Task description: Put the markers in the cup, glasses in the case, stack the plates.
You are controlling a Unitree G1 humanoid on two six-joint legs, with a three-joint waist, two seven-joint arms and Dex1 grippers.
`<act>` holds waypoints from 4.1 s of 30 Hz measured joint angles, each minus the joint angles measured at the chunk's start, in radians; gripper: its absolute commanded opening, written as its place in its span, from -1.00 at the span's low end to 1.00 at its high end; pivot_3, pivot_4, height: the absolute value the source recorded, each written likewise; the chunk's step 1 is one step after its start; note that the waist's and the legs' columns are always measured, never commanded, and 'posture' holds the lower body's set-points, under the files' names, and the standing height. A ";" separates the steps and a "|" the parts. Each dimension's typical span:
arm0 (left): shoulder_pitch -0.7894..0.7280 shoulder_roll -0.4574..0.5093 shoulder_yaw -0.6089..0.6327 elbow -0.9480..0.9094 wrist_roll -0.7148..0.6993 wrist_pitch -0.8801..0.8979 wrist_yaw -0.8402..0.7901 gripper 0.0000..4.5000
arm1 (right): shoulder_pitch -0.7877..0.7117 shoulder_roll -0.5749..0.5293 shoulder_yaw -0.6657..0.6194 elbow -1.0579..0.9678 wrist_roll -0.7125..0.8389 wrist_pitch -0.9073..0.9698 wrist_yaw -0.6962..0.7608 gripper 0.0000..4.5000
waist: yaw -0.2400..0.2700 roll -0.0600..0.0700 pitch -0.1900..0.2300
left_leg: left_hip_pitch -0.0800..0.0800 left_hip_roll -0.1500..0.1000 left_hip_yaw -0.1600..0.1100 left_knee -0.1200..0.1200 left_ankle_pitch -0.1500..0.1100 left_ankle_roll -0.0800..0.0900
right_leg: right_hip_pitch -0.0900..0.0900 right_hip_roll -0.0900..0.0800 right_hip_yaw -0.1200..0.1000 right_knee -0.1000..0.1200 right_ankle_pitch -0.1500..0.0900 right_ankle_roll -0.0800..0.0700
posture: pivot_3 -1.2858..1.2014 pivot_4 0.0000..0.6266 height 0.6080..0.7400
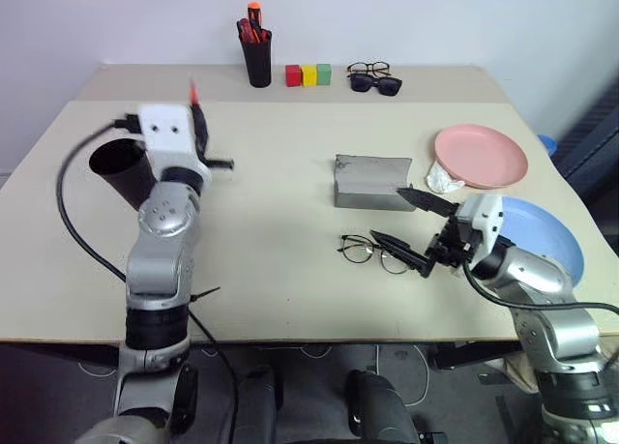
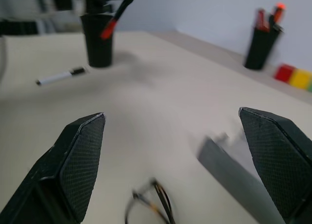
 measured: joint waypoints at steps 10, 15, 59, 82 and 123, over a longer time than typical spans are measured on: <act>-0.119 0.194 0.057 0.538 0.167 -0.482 0.145 -0.98 | -0.162 0.059 0.086 0.145 -0.056 -0.045 0.048 1.00 | 0.002 -0.001 0.000 | -0.001 0.000 0.001 -0.001 0.000 0.000 | -0.001 0.000 0.000 0.000 0.004 0.008 | 0.03 -0.52 1.00; -0.193 0.247 0.053 0.763 0.204 -0.619 0.175 -0.98 | -0.176 0.065 0.092 0.152 -0.060 -0.046 0.044 1.00 | 0.000 -0.001 0.000 | -0.001 0.000 0.002 -0.001 0.000 -0.001 | -0.002 0.000 0.000 0.000 0.005 0.010 | 0.03 -0.52 1.00; 0.068 0.109 0.406 -0.109 -0.335 1.266 0.160 0.14 | -0.204 0.058 0.095 0.106 -0.052 0.043 0.051 1.00 | -0.023 -0.003 0.001 | 0.002 0.001 0.003 -0.002 0.001 -0.001 | -0.003 0.001 0.003 0.003 0.003 0.007 | 0.03 -0.52 1.00; 0.195 -0.001 0.002 -0.420 -0.258 0.398 -0.246 -1.00 | -0.169 0.058 0.053 0.084 -0.029 0.053 0.004 1.00 | -0.024 -0.002 0.000 | 0.000 0.002 0.004 -0.001 0.001 -0.001 | -0.004 0.001 0.003 0.000 0.005 0.004 | 0.03 -0.52 1.00; -0.009 0.145 -0.011 0.408 0.084 -0.331 -0.069 0.15 | -0.143 0.078 0.047 0.071 -0.028 0.029 -0.031 1.00 | -0.010 -0.003 0.001 | -0.001 0.001 0.005 -0.001 0.001 -0.001 | -0.005 0.001 0.003 0.000 0.007 0.009 | 0.03 -0.52 1.00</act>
